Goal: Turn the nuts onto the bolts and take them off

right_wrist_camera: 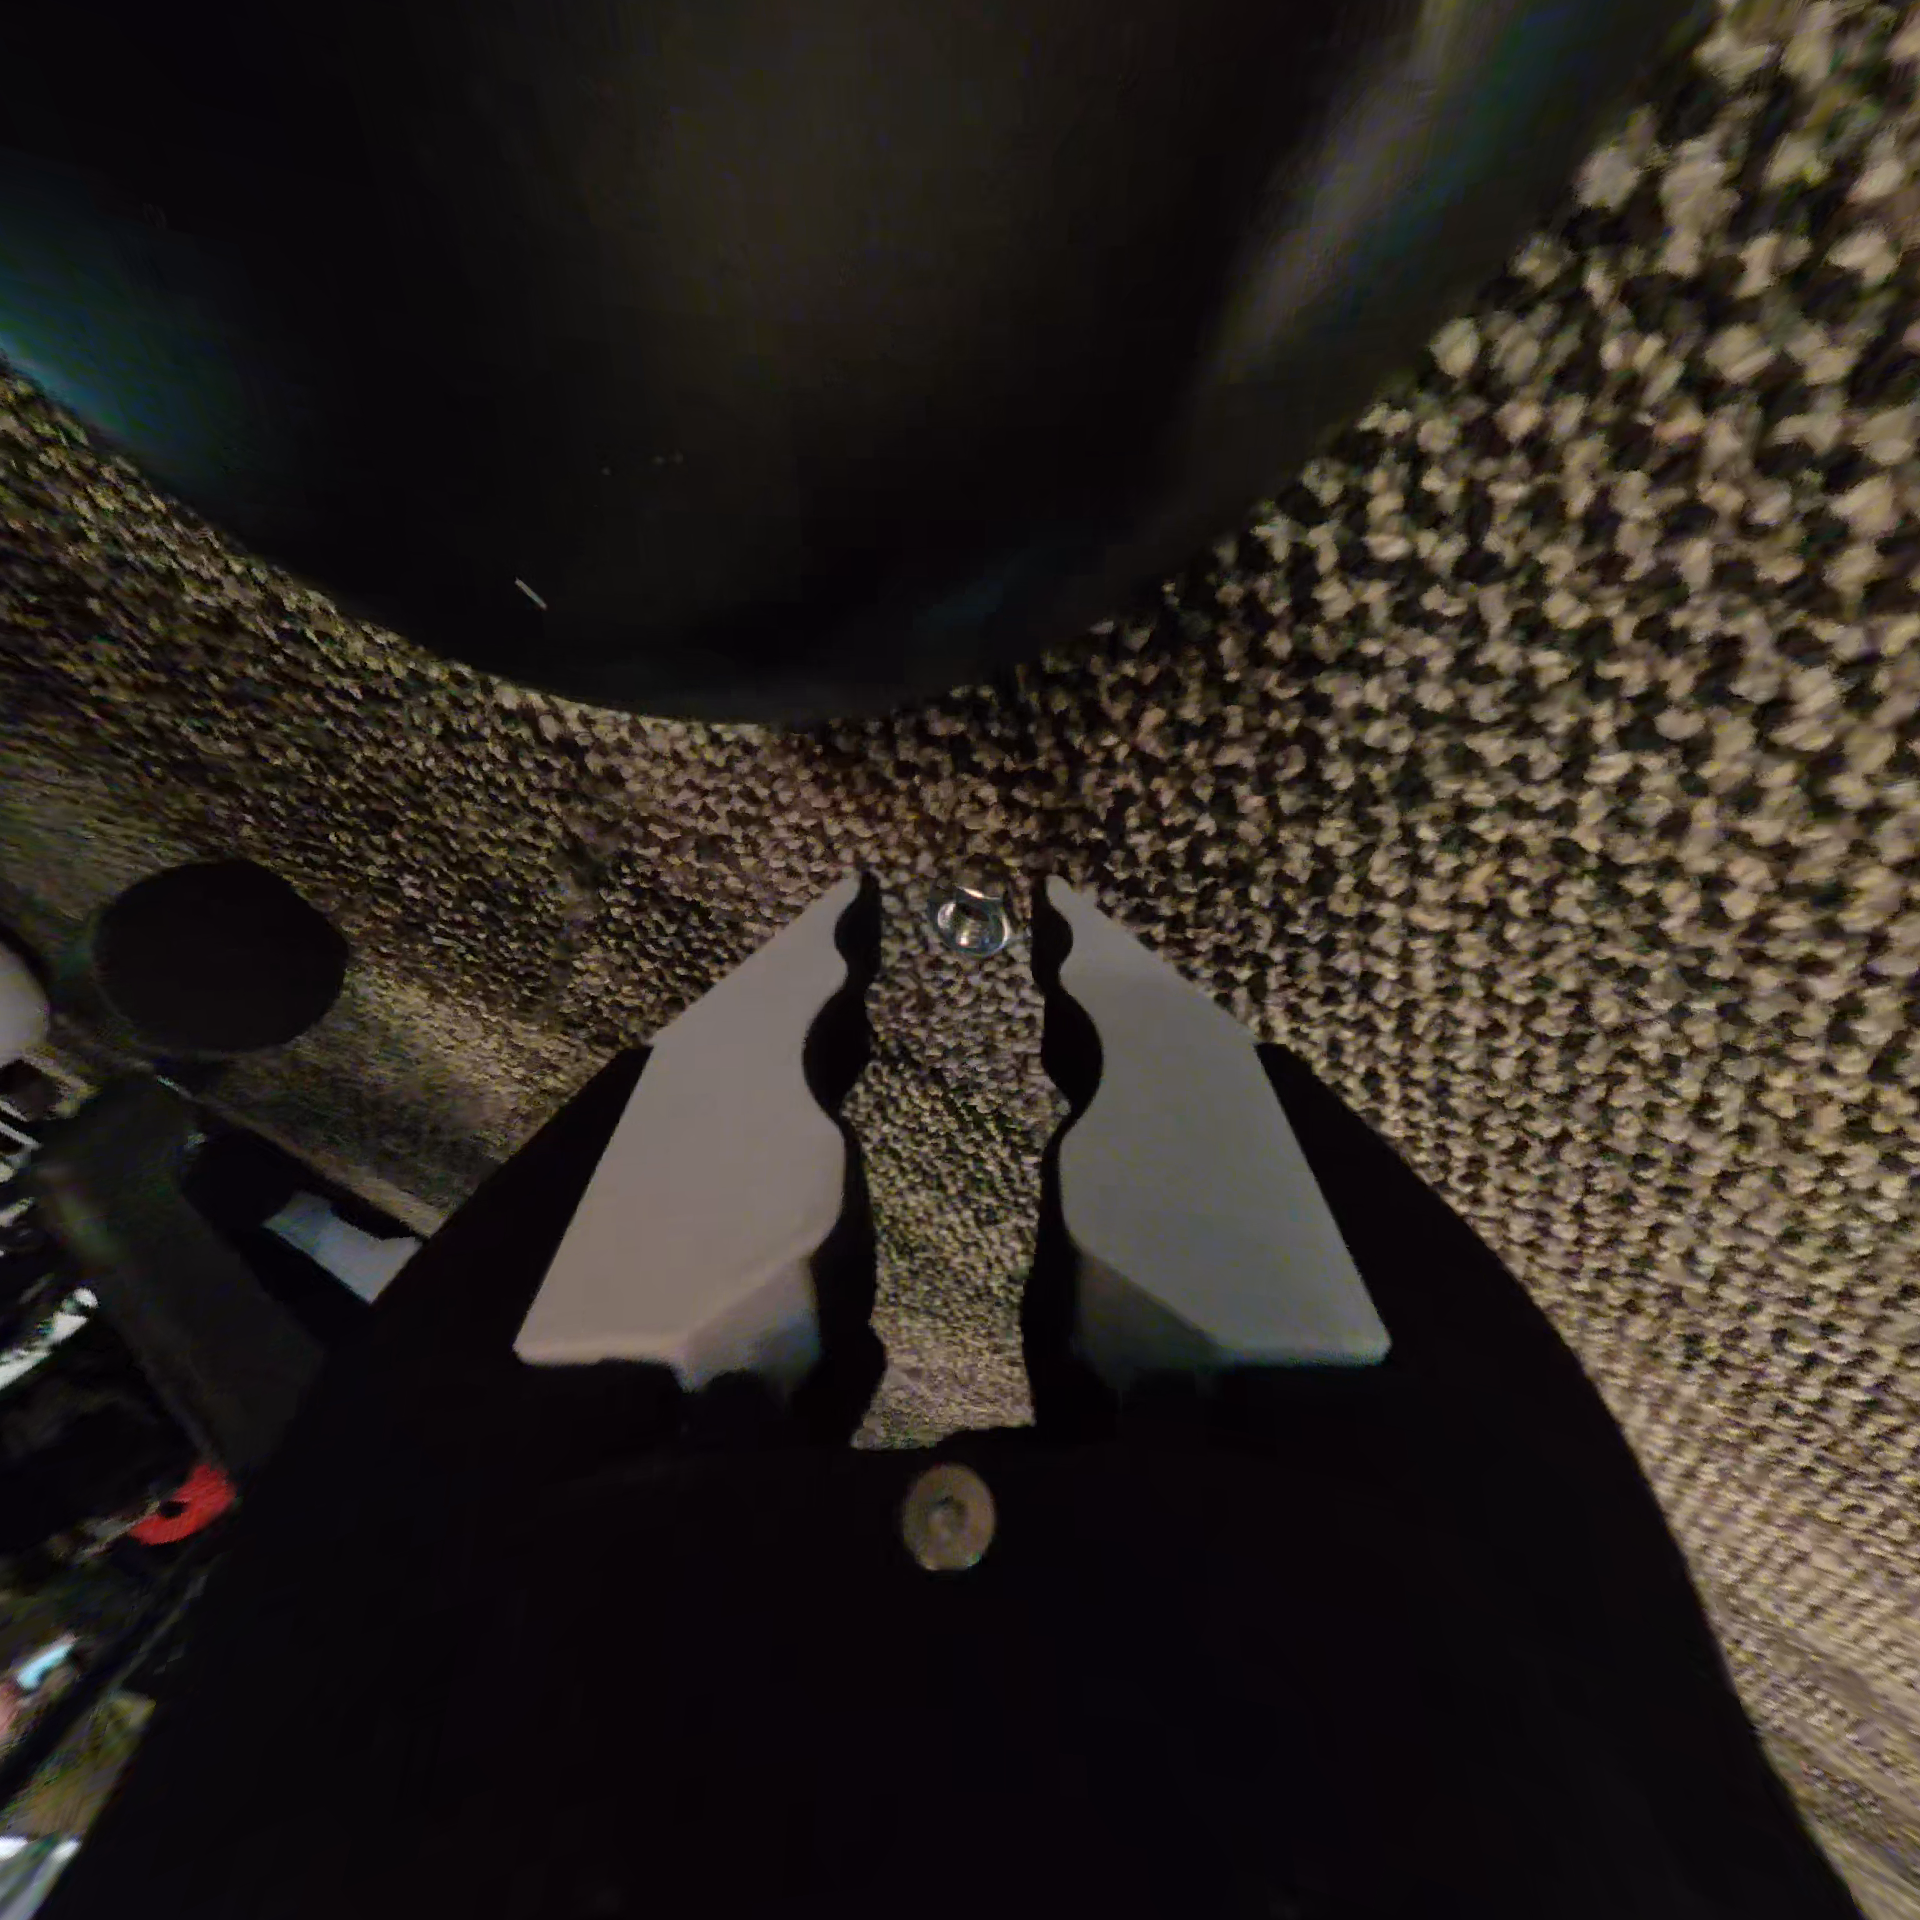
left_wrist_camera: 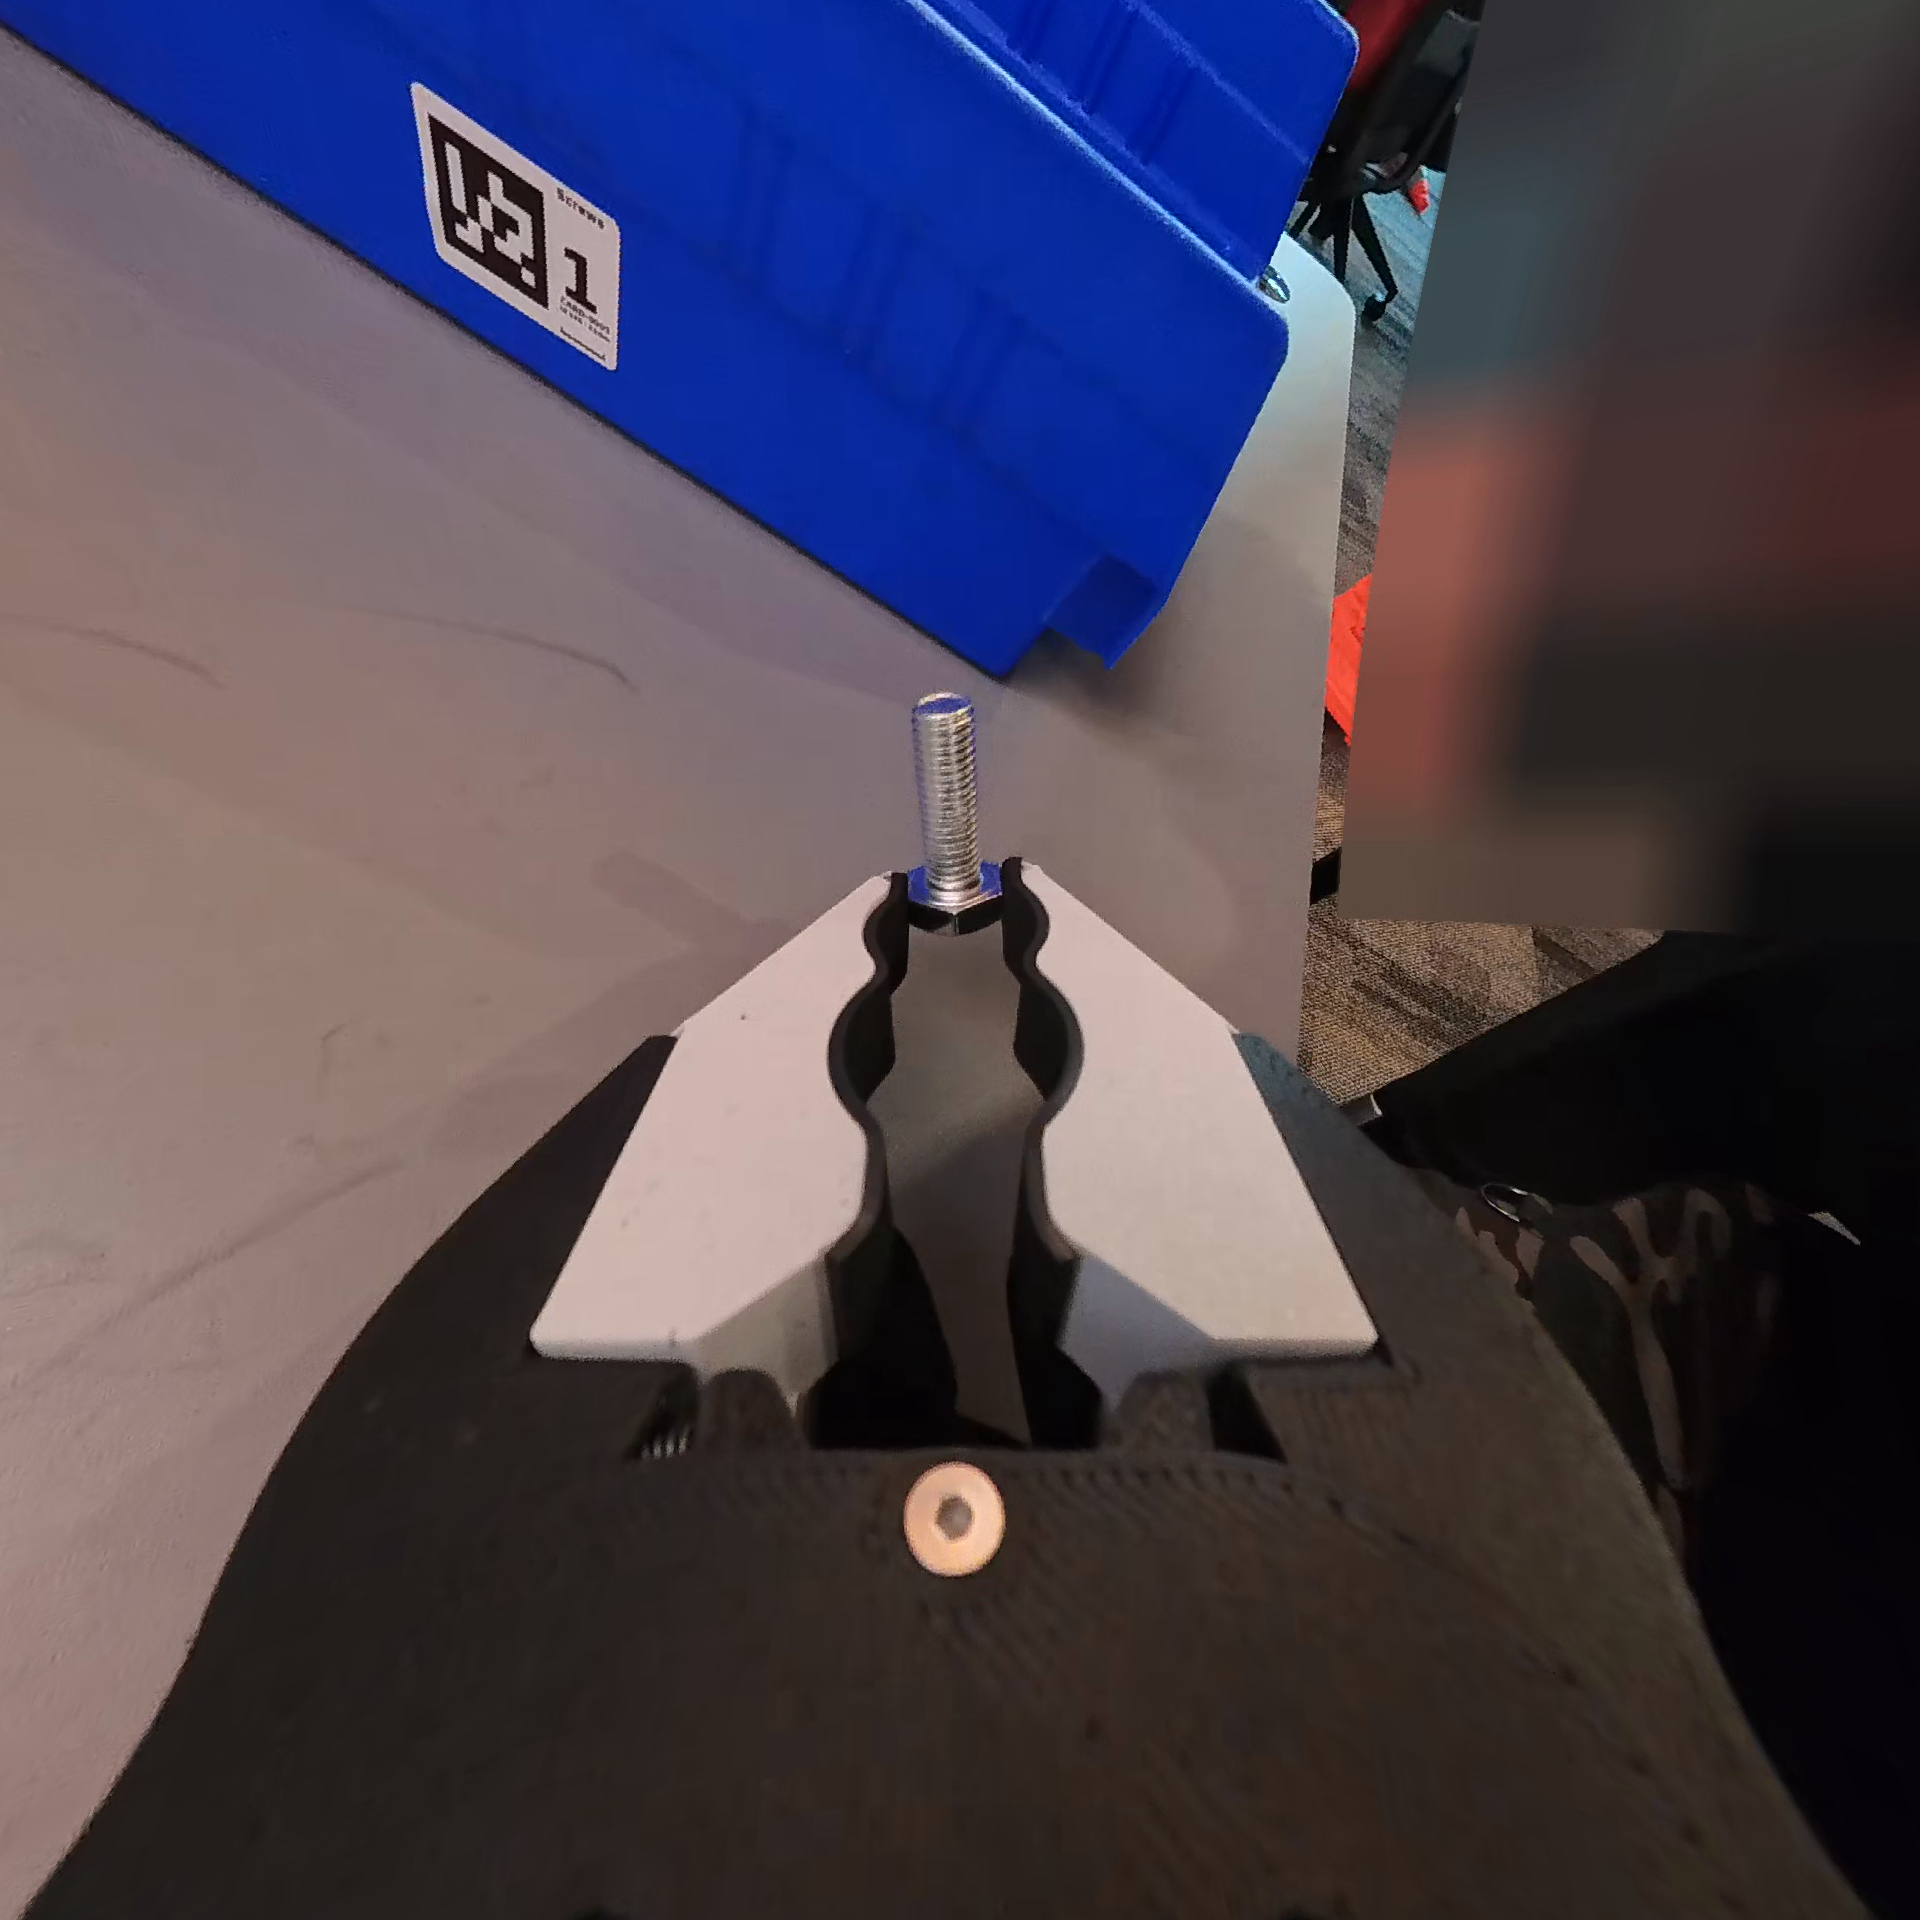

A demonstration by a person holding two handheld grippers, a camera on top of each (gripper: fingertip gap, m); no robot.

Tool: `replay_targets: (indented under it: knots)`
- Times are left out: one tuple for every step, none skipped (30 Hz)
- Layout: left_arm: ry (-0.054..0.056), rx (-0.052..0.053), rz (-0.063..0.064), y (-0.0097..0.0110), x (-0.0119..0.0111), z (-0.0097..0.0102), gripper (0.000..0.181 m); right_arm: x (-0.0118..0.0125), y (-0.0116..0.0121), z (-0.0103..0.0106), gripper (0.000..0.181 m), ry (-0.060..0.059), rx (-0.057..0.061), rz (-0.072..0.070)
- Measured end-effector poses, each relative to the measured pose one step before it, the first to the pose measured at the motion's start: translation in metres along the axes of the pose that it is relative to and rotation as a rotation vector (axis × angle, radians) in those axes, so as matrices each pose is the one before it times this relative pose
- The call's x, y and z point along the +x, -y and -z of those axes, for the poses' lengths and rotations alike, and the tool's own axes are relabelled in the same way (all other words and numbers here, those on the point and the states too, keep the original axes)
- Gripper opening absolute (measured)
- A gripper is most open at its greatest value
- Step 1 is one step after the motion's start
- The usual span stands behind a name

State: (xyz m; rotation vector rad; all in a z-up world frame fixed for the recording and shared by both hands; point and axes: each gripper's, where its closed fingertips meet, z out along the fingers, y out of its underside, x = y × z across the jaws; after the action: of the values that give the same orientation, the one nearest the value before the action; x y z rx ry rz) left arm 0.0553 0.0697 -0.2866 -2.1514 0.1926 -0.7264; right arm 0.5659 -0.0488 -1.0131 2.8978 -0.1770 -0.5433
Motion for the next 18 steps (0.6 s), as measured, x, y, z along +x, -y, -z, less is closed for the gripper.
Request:
replay_targets:
  knots:
    - [0.0018, 0.0005, 0.0014, 0.00007, -0.00031, -0.00010, 0.016, -0.00086, 0.00006, -0.00120, 0.028, -0.0127, -0.0052, 0.0204]
    - [0.0007, -0.0008, -0.0008, -0.00007, -0.00003, -0.00012, 0.016, 0.00059, 0.00018, -0.00090, 0.024, -0.0184, -0.0060, 0.0112]
    - [0.0002, -0.0024, -0.0013, -0.00027, 0.00006, -0.00030, 0.016, 0.00234, -0.00029, -0.00027, 0.018, -0.0186, -0.0062, 0.0051]
    - [0.0003, -0.0022, -0.0006, -0.00023, 0.00001, -0.00026, 0.016, 0.00227, -0.00084, -0.00012, 0.015, -0.0097, -0.0074, 0.0054]
    - [-0.0001, -0.0007, -0.0006, -0.00006, 0.00010, -0.00013, 0.016, 0.00084, -0.00073, -0.00003, 0.014, 0.0007, -0.0088, 0.0044]
    - [0.0001, 0.0005, -0.0001, 0.00007, -0.00002, -0.00003, 0.016, -0.00033, -0.00021, 0.00000, 0.015, -0.0002, -0.0068, 0.0049]
    - [0.0012, 0.0007, 0.0007, 0.00011, -0.00020, 0.00001, 0.016, -0.00085, -0.00013, -0.00004, 0.017, -0.0050, -0.0043, 0.0123]
    - [0.0010, 0.0002, -0.0001, 0.00010, -0.00019, -0.00008, 0.016, -0.00082, -0.00047, -0.00018, 0.018, -0.0098, -0.0012, 0.0199]
    - [0.0005, -0.0011, -0.0007, -0.00012, 0.00009, -0.00016, 0.016, -0.00094, -0.00022, -0.00016, 0.021, -0.0077, 0.0033, 0.0135]
    - [0.0004, -0.0024, 0.0001, -0.00025, -0.00012, -0.00031, 0.016, -0.00119, 0.00004, -0.00005, 0.022, -0.0013, 0.0048, -0.0002]
    - [0.0001, -0.0021, 0.0006, -0.00012, -0.00009, -0.00023, 0.016, -0.00077, -0.00026, 0.00016, 0.024, 0.0003, 0.0048, -0.0035]
    - [-0.0004, -0.0021, 0.0003, -0.00021, 0.00000, -0.00033, 0.016, 0.00000, -0.00152, 0.00011, 0.025, -0.0064, -0.0009, 0.0056]
    - [0.0005, -0.0014, 0.0000, -0.00001, -0.00010, -0.00016, 0.016, 0.00019, -0.00215, 0.00029, 0.026, -0.0131, -0.0046, 0.0186]
    - [0.0009, 0.0000, 0.0003, -0.00002, -0.00019, -0.00011, 0.016, -0.00045, -0.00170, -0.00019, 0.027, -0.0144, -0.0023, 0.0251]
    - [0.0014, 0.0008, 0.0007, 0.00019, -0.00026, -0.00007, 0.016, -0.00080, -0.00191, -0.00106, 0.028, -0.0121, -0.0064, 0.0246]
    - [0.0015, 0.0000, 0.0008, 0.00006, -0.00019, -0.00007, 0.016, -0.00010, -0.00066, -0.00083, 0.026, -0.0153, -0.0041, 0.0201]
    - [0.0011, -0.0010, 0.0003, -0.00004, -0.00020, -0.00023, 0.016, 0.00106, 0.00005, -0.00048, 0.022, -0.0164, -0.0025, 0.0119]
    - [0.0005, -0.0021, -0.0005, -0.00021, -0.00001, -0.00027, 0.016, 0.00201, -0.00008, -0.00038, 0.016, -0.0158, -0.0045, 0.0085]
